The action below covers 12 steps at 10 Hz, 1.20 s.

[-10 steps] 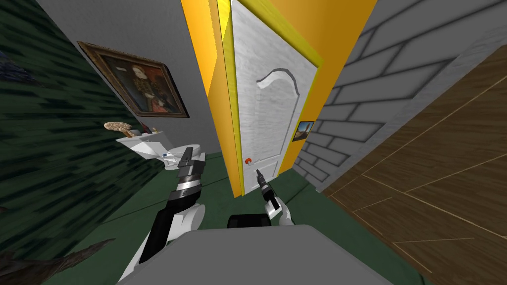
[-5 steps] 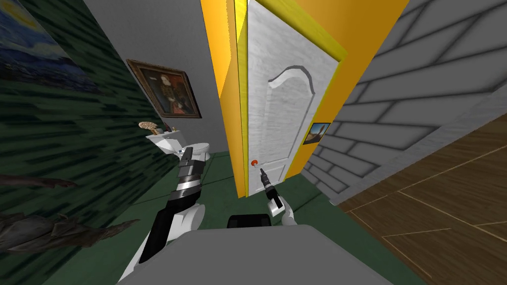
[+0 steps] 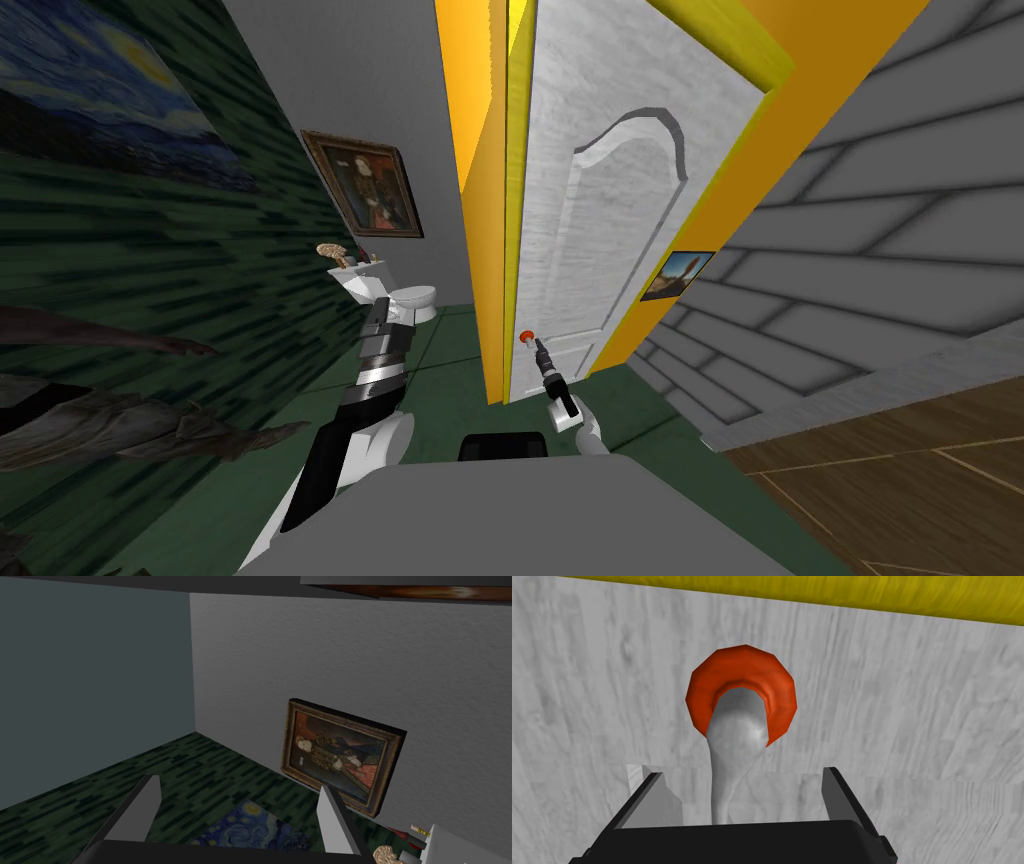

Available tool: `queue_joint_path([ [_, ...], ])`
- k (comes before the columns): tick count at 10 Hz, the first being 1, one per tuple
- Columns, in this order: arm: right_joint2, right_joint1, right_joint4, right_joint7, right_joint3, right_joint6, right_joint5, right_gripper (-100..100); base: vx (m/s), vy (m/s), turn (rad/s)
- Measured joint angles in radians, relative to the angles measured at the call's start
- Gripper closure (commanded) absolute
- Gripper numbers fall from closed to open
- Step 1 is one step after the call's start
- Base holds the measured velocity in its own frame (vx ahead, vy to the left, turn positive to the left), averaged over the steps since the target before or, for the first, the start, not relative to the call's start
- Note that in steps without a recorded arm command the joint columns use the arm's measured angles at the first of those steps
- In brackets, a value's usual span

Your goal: Push the door open

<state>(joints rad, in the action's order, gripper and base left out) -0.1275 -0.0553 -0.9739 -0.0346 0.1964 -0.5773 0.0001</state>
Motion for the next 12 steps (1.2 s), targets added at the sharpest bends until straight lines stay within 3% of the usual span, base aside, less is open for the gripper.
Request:
queue_joint_path([
  [2,-0.006,-0.014,0.029,0.003,-0.035,-0.012,-0.013,-100,0.09,0.032,0.127],
  [3,-0.006,-0.016,0.032,0.003,-0.037,-0.015,-0.014,100,-0.01,-0.003,-0.036],
  [8,-0.006,-0.013,0.031,0.002,-0.034,-0.01,-0.014,100,-0.008,-0.004,0.001],
  [12,0.006,-0.038,0.063,-0.002,-0.028,-0.018,-0.005,100,-0.115,-0.174,0.109],
])
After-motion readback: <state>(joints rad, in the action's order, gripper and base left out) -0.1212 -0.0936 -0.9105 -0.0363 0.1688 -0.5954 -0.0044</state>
